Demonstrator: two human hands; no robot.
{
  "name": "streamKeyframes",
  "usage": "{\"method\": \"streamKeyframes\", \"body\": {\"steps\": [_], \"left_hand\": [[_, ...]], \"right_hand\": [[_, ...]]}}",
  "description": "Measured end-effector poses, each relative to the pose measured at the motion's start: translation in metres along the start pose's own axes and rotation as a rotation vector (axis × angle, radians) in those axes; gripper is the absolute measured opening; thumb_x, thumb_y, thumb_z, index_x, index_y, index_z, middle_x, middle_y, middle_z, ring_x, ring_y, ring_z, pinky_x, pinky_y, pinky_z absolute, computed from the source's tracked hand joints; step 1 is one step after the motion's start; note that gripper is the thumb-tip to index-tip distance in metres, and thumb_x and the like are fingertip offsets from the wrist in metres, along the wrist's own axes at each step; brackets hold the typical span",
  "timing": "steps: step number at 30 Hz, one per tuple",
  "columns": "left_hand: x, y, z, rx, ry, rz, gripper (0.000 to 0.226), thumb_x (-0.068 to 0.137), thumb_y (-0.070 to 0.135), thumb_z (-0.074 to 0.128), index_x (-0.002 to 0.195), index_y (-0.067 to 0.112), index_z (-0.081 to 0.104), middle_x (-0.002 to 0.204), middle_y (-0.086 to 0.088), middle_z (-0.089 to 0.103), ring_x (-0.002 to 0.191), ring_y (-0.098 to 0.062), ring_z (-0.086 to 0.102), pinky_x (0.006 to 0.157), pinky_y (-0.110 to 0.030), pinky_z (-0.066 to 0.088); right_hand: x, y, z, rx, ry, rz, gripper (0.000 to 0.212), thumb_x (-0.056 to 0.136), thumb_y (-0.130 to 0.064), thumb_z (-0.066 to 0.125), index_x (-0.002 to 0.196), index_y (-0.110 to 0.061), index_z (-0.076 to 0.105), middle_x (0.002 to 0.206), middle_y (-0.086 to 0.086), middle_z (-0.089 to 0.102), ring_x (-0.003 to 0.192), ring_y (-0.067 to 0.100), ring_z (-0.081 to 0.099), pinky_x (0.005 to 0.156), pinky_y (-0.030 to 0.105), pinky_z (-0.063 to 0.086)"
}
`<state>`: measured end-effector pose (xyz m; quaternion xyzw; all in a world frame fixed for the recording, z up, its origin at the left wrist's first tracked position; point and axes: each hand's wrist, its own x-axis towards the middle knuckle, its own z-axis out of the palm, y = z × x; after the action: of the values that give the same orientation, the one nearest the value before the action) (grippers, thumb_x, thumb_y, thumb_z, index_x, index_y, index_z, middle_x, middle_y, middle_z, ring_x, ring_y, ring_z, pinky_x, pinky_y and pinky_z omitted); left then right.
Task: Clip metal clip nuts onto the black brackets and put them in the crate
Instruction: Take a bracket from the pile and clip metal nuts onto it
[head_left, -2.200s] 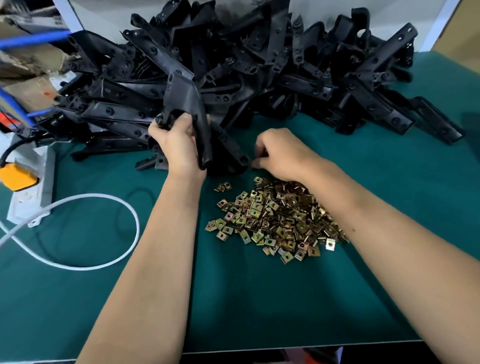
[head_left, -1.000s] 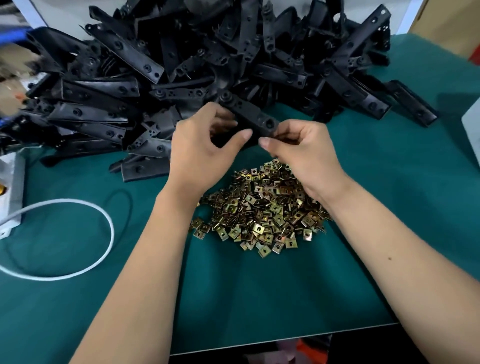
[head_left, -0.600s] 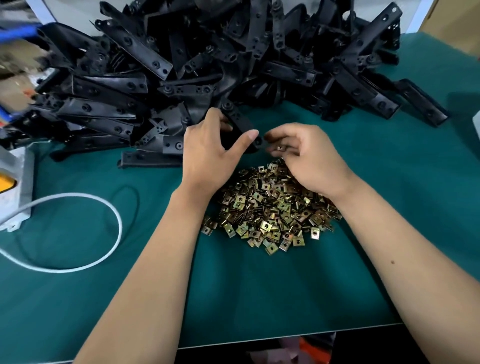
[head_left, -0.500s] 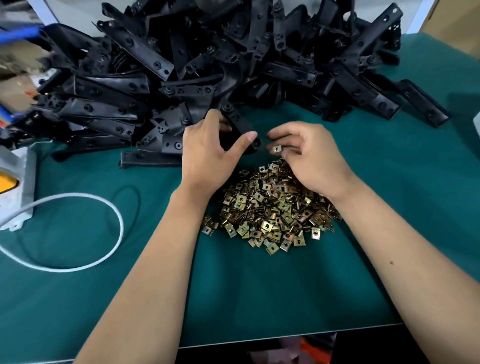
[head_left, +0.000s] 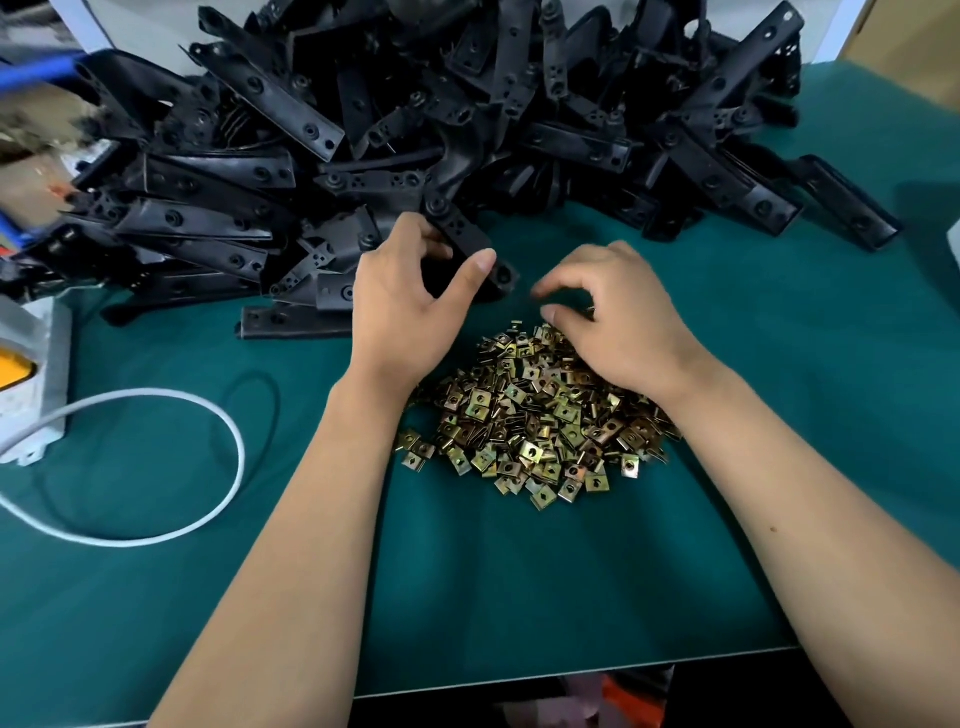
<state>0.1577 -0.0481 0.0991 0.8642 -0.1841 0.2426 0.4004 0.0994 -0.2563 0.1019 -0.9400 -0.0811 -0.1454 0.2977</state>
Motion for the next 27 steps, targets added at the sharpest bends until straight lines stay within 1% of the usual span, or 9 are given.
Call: {"method": "streamKeyframes", "body": {"steps": [2, 3, 5, 8, 14, 17, 20, 24, 27], "left_hand": [[-0.001, 0.003, 0.003, 0.008, 0.001, 0.034, 0.046, 0.091, 0.065, 0.062, 0.094, 0.020, 0.053, 0.086, 0.006, 0.069, 0.082, -0.009, 0.063, 0.068, -0.018, 0.042], [-0.001, 0.004, 0.004, 0.008, 0.003, 0.049, 0.044, 0.091, 0.063, 0.063, 0.094, 0.021, 0.052, 0.086, 0.006, 0.069, 0.081, -0.009, 0.063, 0.068, -0.018, 0.040], [-0.002, 0.005, 0.006, -0.006, 0.021, 0.070, 0.041, 0.093, 0.060, 0.064, 0.094, 0.020, 0.053, 0.086, 0.006, 0.067, 0.080, -0.010, 0.061, 0.069, -0.021, 0.040], [-0.002, 0.007, 0.007, -0.024, 0.054, 0.069, 0.041, 0.094, 0.058, 0.064, 0.096, 0.018, 0.054, 0.087, 0.005, 0.067, 0.082, -0.012, 0.062, 0.070, -0.026, 0.043], [-0.002, 0.005, 0.007, -0.043, 0.055, 0.055, 0.039, 0.093, 0.056, 0.064, 0.097, 0.018, 0.054, 0.088, 0.007, 0.066, 0.082, -0.008, 0.060, 0.070, -0.020, 0.039], [-0.002, 0.003, 0.006, -0.071, 0.037, 0.036, 0.039, 0.093, 0.053, 0.066, 0.098, 0.016, 0.056, 0.087, 0.005, 0.068, 0.083, -0.009, 0.061, 0.071, -0.020, 0.040], [-0.003, 0.004, 0.006, -0.090, 0.013, 0.040, 0.035, 0.093, 0.052, 0.067, 0.095, 0.019, 0.055, 0.084, 0.007, 0.067, 0.079, -0.006, 0.060, 0.069, -0.018, 0.039], [-0.003, 0.005, 0.005, -0.104, -0.010, 0.052, 0.034, 0.094, 0.051, 0.067, 0.094, 0.020, 0.055, 0.082, 0.008, 0.067, 0.077, -0.008, 0.062, 0.068, -0.020, 0.042], [-0.003, 0.006, 0.004, -0.110, -0.017, 0.047, 0.033, 0.095, 0.050, 0.067, 0.093, 0.019, 0.055, 0.081, 0.009, 0.066, 0.076, -0.006, 0.061, 0.068, -0.019, 0.041]], "right_hand": [[0.001, -0.003, 0.004, -0.110, -0.109, -0.016, 0.028, 0.099, -0.028, 0.066, 0.126, -0.031, 0.072, 0.119, 0.000, 0.063, 0.118, 0.026, 0.042, 0.099, 0.041, 0.038], [0.001, -0.006, 0.006, -0.155, -0.159, -0.011, 0.031, 0.101, -0.031, 0.063, 0.131, -0.034, 0.069, 0.121, 0.001, 0.060, 0.120, 0.027, 0.039, 0.102, 0.045, 0.037], [0.003, -0.009, 0.008, -0.202, -0.213, -0.005, 0.032, 0.102, -0.036, 0.060, 0.133, -0.041, 0.067, 0.124, 0.001, 0.056, 0.123, 0.028, 0.036, 0.103, 0.048, 0.034], [0.004, -0.011, 0.005, -0.167, -0.200, -0.027, 0.024, 0.099, -0.038, 0.065, 0.122, -0.042, 0.073, 0.118, -0.003, 0.058, 0.122, 0.025, 0.038, 0.103, 0.047, 0.034], [0.003, -0.009, 0.003, -0.134, -0.190, -0.064, 0.014, 0.095, -0.030, 0.072, 0.106, -0.023, 0.075, 0.105, -0.004, 0.065, 0.110, 0.021, 0.048, 0.100, 0.050, 0.042], [0.002, -0.008, 0.002, -0.052, -0.148, -0.063, 0.010, 0.093, -0.023, 0.076, 0.101, -0.020, 0.073, 0.098, -0.008, 0.067, 0.101, 0.017, 0.054, 0.095, 0.043, 0.046], [0.001, -0.005, 0.002, 0.091, -0.055, -0.012, 0.013, 0.089, -0.016, 0.079, 0.097, -0.021, 0.070, 0.086, -0.012, 0.066, 0.083, 0.008, 0.060, 0.083, 0.031, 0.052], [0.004, -0.001, 0.001, 0.215, 0.068, 0.065, 0.021, 0.091, -0.015, 0.077, 0.111, -0.023, 0.077, 0.087, -0.011, 0.071, 0.078, 0.000, 0.063, 0.072, 0.008, 0.045], [0.004, 0.001, 0.001, 0.297, 0.125, 0.131, 0.019, 0.090, -0.018, 0.078, 0.108, -0.023, 0.079, 0.087, -0.010, 0.075, 0.080, 0.003, 0.069, 0.076, 0.009, 0.049]]}}
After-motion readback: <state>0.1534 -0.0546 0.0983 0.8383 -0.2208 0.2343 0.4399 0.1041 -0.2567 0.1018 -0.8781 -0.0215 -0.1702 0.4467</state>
